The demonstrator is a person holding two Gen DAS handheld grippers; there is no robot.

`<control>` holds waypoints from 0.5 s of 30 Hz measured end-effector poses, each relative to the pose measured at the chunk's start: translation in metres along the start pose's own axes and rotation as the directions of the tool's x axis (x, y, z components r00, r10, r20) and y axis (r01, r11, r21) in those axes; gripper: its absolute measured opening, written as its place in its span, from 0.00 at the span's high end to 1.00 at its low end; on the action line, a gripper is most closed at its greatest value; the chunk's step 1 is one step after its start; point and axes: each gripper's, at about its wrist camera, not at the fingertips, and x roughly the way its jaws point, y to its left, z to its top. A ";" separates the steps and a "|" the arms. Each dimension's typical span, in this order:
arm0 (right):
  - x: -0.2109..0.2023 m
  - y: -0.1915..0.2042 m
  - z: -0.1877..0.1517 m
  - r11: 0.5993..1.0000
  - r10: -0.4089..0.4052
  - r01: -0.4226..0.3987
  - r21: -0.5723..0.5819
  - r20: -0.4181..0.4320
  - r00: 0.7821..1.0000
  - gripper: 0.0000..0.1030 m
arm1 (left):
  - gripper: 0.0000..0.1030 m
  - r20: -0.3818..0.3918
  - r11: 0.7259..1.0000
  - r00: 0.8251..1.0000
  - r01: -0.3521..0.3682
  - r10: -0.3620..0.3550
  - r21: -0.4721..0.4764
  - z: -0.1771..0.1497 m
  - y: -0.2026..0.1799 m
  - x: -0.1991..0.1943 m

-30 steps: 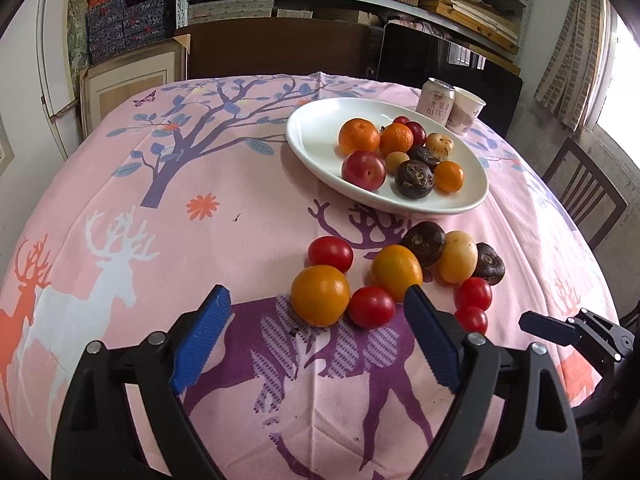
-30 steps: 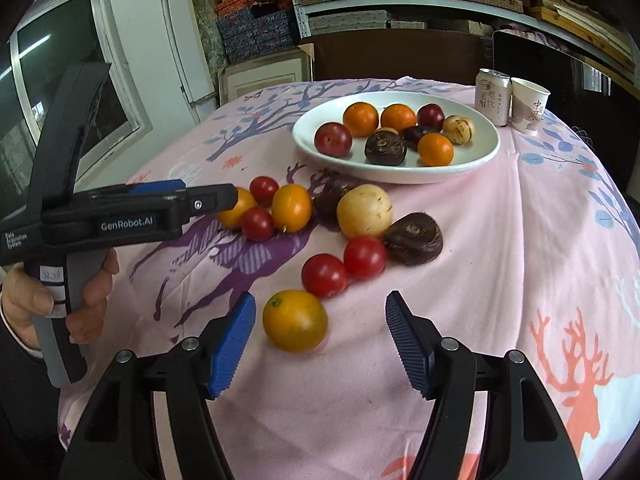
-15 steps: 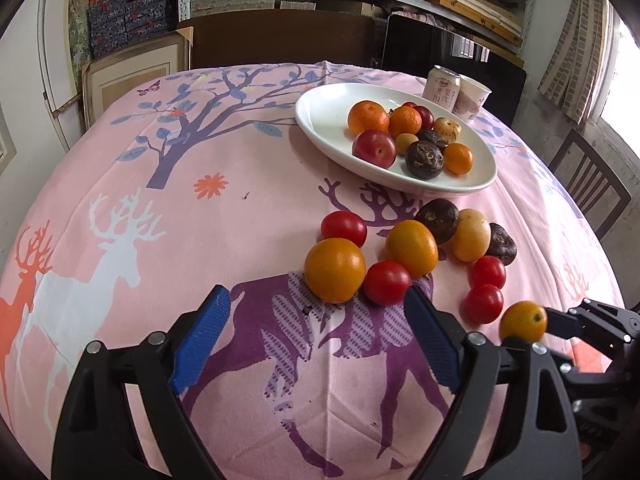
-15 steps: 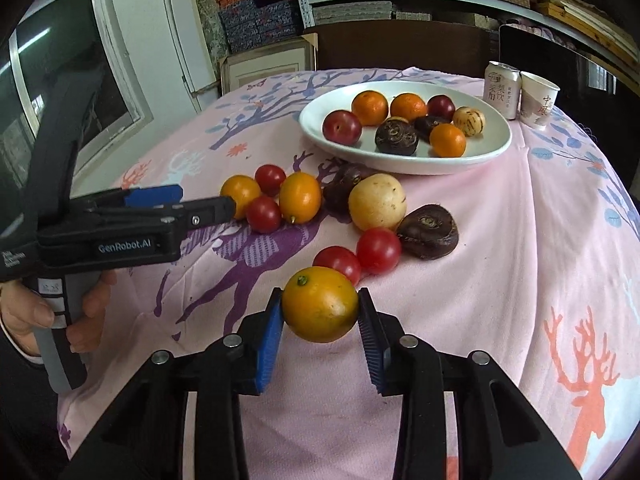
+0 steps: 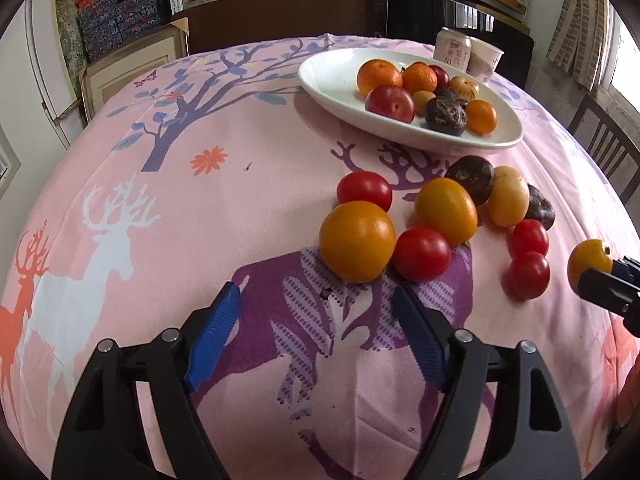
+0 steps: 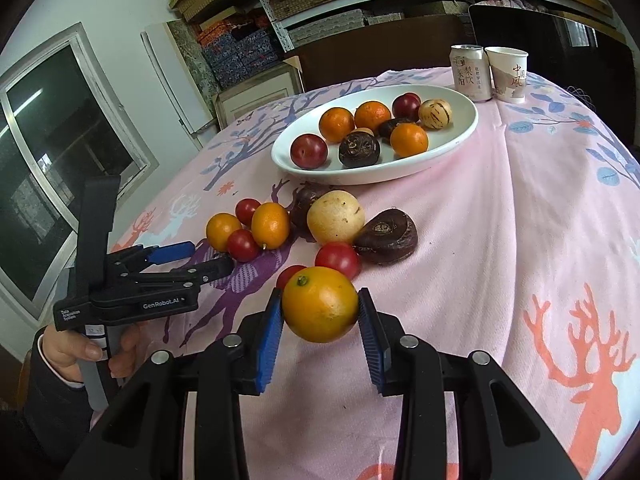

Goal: Organize fruits
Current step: 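Grasp an orange tomato with the left tool while the right holds its fruit, then carry both fruits onto the plate and open both tools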

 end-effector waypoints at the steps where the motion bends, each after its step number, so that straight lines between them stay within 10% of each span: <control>1: -0.001 0.001 0.000 1.000 0.005 -0.005 -0.002 0.001 1.000 0.64 | 0.26 -0.004 1.000 1.000 -0.002 0.002 -0.003 0.001 0.000 0.002; 8: -0.003 0.004 0.000 1.000 0.008 -0.007 -0.014 0.002 1.000 0.63 | 0.29 -0.007 1.000 1.000 -0.005 0.005 -0.008 0.015 -0.002 0.011; 12: -0.001 0.004 -0.001 1.000 0.008 -0.008 -0.013 -0.005 1.000 0.63 | 0.61 0.023 0.999 0.999 0.038 -0.038 -0.005 0.020 -0.006 0.012; 15: 0.001 0.002 0.000 1.000 -0.002 0.002 -0.007 -0.011 1.000 0.63 | 0.66 0.033 0.999 0.999 0.021 -0.022 0.025 0.018 -0.012 0.010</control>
